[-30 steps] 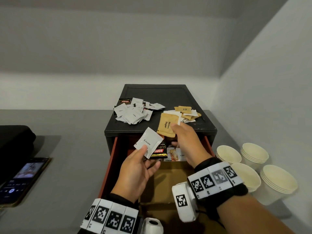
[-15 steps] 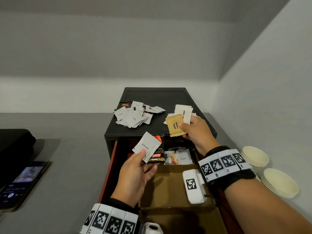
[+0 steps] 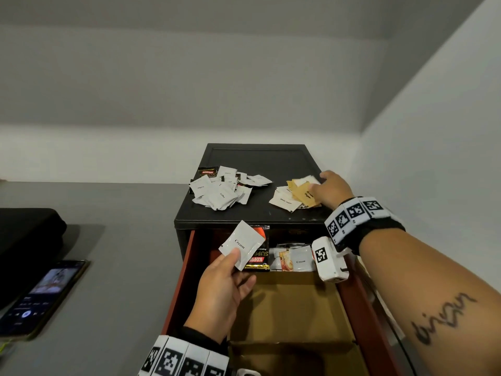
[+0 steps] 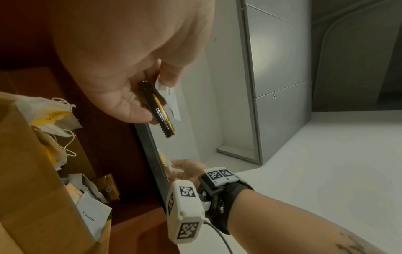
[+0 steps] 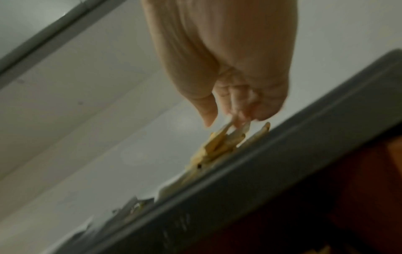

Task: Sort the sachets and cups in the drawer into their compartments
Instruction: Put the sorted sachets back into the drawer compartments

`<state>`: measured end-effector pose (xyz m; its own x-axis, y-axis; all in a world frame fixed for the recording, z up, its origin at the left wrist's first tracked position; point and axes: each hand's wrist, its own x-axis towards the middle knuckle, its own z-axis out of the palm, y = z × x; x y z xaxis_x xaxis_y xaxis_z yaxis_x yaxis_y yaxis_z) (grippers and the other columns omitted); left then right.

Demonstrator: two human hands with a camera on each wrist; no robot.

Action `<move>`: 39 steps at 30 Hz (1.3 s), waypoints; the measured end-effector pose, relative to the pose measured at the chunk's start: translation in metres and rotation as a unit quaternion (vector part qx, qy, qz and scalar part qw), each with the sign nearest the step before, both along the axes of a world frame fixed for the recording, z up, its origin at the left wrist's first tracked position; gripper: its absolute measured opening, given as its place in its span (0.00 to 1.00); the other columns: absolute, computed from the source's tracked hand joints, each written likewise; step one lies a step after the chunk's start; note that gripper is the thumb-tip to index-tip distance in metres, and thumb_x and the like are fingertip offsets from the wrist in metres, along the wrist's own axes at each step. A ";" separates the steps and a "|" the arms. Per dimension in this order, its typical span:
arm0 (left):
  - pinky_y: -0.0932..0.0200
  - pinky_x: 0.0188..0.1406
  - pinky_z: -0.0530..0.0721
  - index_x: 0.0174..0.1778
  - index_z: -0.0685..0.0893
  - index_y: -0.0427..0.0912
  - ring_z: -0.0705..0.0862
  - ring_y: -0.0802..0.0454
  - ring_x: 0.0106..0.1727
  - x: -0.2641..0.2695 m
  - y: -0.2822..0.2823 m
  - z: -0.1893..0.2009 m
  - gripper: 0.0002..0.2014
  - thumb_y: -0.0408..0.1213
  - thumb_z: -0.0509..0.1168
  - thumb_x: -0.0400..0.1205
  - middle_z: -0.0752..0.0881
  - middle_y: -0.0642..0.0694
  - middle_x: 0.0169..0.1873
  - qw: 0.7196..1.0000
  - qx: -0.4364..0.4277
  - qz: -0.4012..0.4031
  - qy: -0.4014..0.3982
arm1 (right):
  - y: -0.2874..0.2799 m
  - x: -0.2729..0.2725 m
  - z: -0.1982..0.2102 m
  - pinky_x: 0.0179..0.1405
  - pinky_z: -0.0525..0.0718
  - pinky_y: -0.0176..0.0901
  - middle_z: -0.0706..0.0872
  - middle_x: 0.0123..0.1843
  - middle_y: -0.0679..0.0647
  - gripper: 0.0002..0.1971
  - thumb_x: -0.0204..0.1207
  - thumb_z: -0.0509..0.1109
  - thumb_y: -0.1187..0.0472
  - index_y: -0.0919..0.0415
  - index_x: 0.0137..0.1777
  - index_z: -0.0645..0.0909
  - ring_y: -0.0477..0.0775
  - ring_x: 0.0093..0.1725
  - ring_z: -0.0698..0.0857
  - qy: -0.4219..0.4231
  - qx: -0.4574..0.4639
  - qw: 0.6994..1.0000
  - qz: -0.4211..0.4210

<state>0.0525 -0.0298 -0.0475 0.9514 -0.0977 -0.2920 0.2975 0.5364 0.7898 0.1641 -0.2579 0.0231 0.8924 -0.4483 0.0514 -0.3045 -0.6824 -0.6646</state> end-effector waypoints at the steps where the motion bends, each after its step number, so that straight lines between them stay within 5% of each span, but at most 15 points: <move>1: 0.57 0.37 0.82 0.60 0.81 0.43 0.79 0.53 0.40 0.000 0.001 -0.001 0.10 0.36 0.60 0.85 0.85 0.44 0.48 1.000 0.001 0.002 0.001 | 0.003 0.000 -0.003 0.71 0.71 0.54 0.68 0.77 0.61 0.29 0.80 0.64 0.50 0.57 0.79 0.64 0.64 0.74 0.72 0.031 -0.027 0.999 0.006; 4: 0.57 0.37 0.82 0.61 0.81 0.42 0.79 0.52 0.41 0.002 0.002 -0.002 0.11 0.37 0.60 0.85 0.85 0.43 0.49 1.000 0.004 0.007 0.006 | 0.013 0.002 -0.016 0.75 0.64 0.60 0.58 0.81 0.61 0.41 0.73 0.64 0.35 0.49 0.82 0.55 0.67 0.80 0.60 0.084 -0.081 0.991 0.059; 7: 0.57 0.37 0.81 0.61 0.81 0.42 0.81 0.50 0.46 0.002 0.000 -0.003 0.11 0.37 0.61 0.85 0.85 0.41 0.53 1.000 0.011 0.011 0.010 | 0.023 0.004 -0.025 0.75 0.61 0.66 0.52 0.83 0.57 0.43 0.70 0.65 0.31 0.42 0.81 0.53 0.70 0.81 0.51 0.120 -0.153 0.977 0.091; 14: 0.57 0.38 0.82 0.55 0.82 0.44 0.79 0.46 0.52 0.002 0.000 -0.004 0.07 0.37 0.60 0.85 0.85 0.41 0.54 1.000 0.022 0.010 0.010 | 0.019 0.015 -0.029 0.76 0.64 0.65 0.53 0.84 0.57 0.36 0.77 0.61 0.38 0.39 0.81 0.50 0.74 0.80 0.55 0.136 -0.189 0.967 0.105; 20: 0.57 0.38 0.81 0.54 0.82 0.45 0.80 0.47 0.50 0.000 0.002 -0.004 0.07 0.37 0.60 0.85 0.85 0.41 0.54 1.000 0.023 0.008 0.007 | 0.010 0.019 -0.027 0.76 0.63 0.64 0.57 0.83 0.58 0.44 0.74 0.66 0.39 0.46 0.83 0.46 0.68 0.80 0.60 0.117 -0.149 0.974 0.124; 26: 0.58 0.39 0.82 0.52 0.82 0.45 0.80 0.50 0.45 0.000 0.000 -0.004 0.06 0.36 0.60 0.85 0.85 0.43 0.51 1.000 0.018 0.003 0.002 | 0.004 0.003 -0.022 0.81 0.52 0.60 0.50 0.85 0.56 0.41 0.78 0.65 0.45 0.53 0.84 0.46 0.60 0.84 0.52 0.056 -0.072 0.988 0.126; 29: 0.57 0.39 0.82 0.50 0.82 0.45 0.79 0.52 0.41 -0.001 -0.001 -0.003 0.05 0.36 0.60 0.85 0.85 0.44 0.47 1.000 0.015 0.003 0.003 | 0.007 -0.016 -0.014 0.80 0.59 0.56 0.56 0.84 0.54 0.36 0.80 0.65 0.49 0.53 0.83 0.53 0.57 0.82 0.58 -0.022 -0.020 0.995 0.094; 31: 0.57 0.40 0.82 0.50 0.82 0.44 0.79 0.52 0.40 0.000 -0.002 -0.002 0.05 0.35 0.60 0.85 0.85 0.44 0.46 1.000 0.012 0.004 0.005 | 0.021 -0.035 -0.008 0.74 0.68 0.52 0.68 0.78 0.54 0.28 0.80 0.64 0.54 0.52 0.79 0.63 0.56 0.76 0.69 -0.104 -0.003 0.992 0.069; 33: 0.56 0.40 0.82 0.50 0.82 0.44 0.80 0.51 0.41 0.000 -0.002 -0.003 0.05 0.35 0.60 0.84 0.86 0.43 0.48 1.000 0.010 0.004 0.005 | 0.044 -0.054 -0.003 0.60 0.78 0.45 0.79 0.61 0.50 0.18 0.79 0.65 0.56 0.51 0.69 0.75 0.49 0.61 0.79 -0.157 0.030 0.982 0.098; 35: 0.56 0.41 0.82 0.53 0.82 0.42 0.80 0.49 0.44 0.001 -0.003 -0.003 0.07 0.35 0.60 0.84 0.86 0.42 0.50 1.000 0.008 0.001 0.005 | 0.070 -0.074 0.000 0.45 0.77 0.37 0.81 0.49 0.45 0.09 0.77 0.68 0.54 0.51 0.56 0.81 0.41 0.48 0.80 -0.121 0.054 0.970 0.203; 39: 0.55 0.45 0.83 0.58 0.83 0.39 0.80 0.45 0.51 -0.001 -0.002 -0.004 0.10 0.35 0.61 0.84 0.85 0.42 0.50 1.000 0.007 -0.006 -0.004 | 0.099 -0.088 -0.003 0.46 0.78 0.46 0.80 0.43 0.51 0.08 0.76 0.71 0.57 0.62 0.43 0.83 0.50 0.44 0.80 0.010 -0.052 0.941 0.335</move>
